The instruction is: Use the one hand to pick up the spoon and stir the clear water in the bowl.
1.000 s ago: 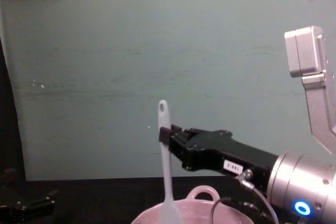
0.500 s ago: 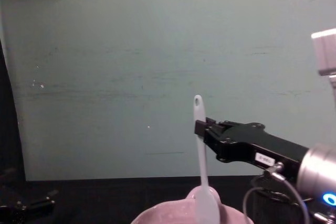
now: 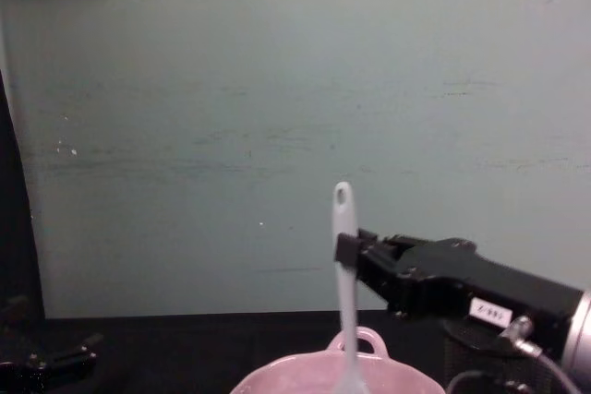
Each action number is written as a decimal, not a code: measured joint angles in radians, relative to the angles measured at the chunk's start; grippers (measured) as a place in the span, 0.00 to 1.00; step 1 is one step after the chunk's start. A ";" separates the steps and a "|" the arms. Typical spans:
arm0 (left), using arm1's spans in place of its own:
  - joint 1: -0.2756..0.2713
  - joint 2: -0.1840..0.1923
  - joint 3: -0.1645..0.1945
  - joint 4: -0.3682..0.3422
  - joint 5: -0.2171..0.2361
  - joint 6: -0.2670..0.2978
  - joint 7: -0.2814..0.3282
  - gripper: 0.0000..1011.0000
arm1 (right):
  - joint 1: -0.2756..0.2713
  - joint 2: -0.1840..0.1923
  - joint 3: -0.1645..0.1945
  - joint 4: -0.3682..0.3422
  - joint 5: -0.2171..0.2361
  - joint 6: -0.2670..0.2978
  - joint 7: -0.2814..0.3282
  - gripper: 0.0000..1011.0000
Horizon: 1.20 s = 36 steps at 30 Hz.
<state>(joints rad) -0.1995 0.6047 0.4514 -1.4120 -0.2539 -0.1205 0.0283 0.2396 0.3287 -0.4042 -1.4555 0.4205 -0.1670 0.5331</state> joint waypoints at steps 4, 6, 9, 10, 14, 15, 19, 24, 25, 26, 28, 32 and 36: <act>0.000 0.000 0.000 0.000 0.000 0.000 0.000 1.00 | 0.001 -0.012 -0.029 0.004 0.008 0.009 0.010 0.11; 0.000 0.000 0.000 0.000 0.000 0.000 0.000 1.00 | 0.006 -0.019 -0.037 0.011 0.008 0.006 0.011 0.11; 0.000 0.000 0.000 0.000 0.000 0.000 0.000 1.00 | 0.029 -0.046 -0.058 0.046 0.005 -0.011 0.012 0.11; 0.000 0.000 0.000 0.000 0.000 0.000 0.000 1.00 | 0.035 -0.053 -0.062 0.056 0.003 -0.016 0.012 0.11; 0.000 0.000 0.000 0.000 0.000 0.000 0.000 1.00 | 0.065 -0.086 -0.073 0.108 -0.016 -0.053 0.004 0.11; 0.000 0.000 0.000 0.000 0.000 0.000 0.000 1.00 | 0.070 -0.091 -0.074 0.118 -0.020 -0.061 0.001 0.11; 0.000 0.000 0.000 0.000 0.000 0.000 0.000 1.00 | 0.098 -0.121 -0.072 0.177 -0.049 -0.102 -0.024 0.11; 0.000 0.000 0.000 0.000 0.000 0.000 0.000 1.00 | 0.123 -0.155 -0.044 0.243 -0.101 -0.153 -0.097 0.11; 0.000 0.000 0.000 0.000 0.000 0.000 0.000 1.00 | 0.127 -0.162 -0.033 0.254 -0.114 -0.165 -0.118 0.11; 0.000 0.000 0.000 0.000 0.000 0.000 0.000 1.00 | 0.128 -0.163 -0.027 0.257 -0.120 -0.169 -0.126 0.11; 0.000 0.000 0.000 0.000 0.000 0.000 0.000 1.00 | 0.129 -0.164 -0.017 0.258 -0.127 -0.172 -0.140 0.11; 0.000 0.000 0.000 0.000 0.000 0.000 0.000 1.00 | 0.119 -0.149 0.005 0.231 -0.136 -0.157 -0.152 0.11; 0.000 0.000 0.000 0.000 0.000 0.000 0.000 1.00 | 0.091 -0.117 0.020 0.172 -0.136 -0.112 -0.142 0.11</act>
<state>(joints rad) -0.1996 0.6047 0.4513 -1.4120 -0.2539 -0.1205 0.0283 0.3308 0.2121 -0.3839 -1.2838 0.2848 -0.2790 0.3908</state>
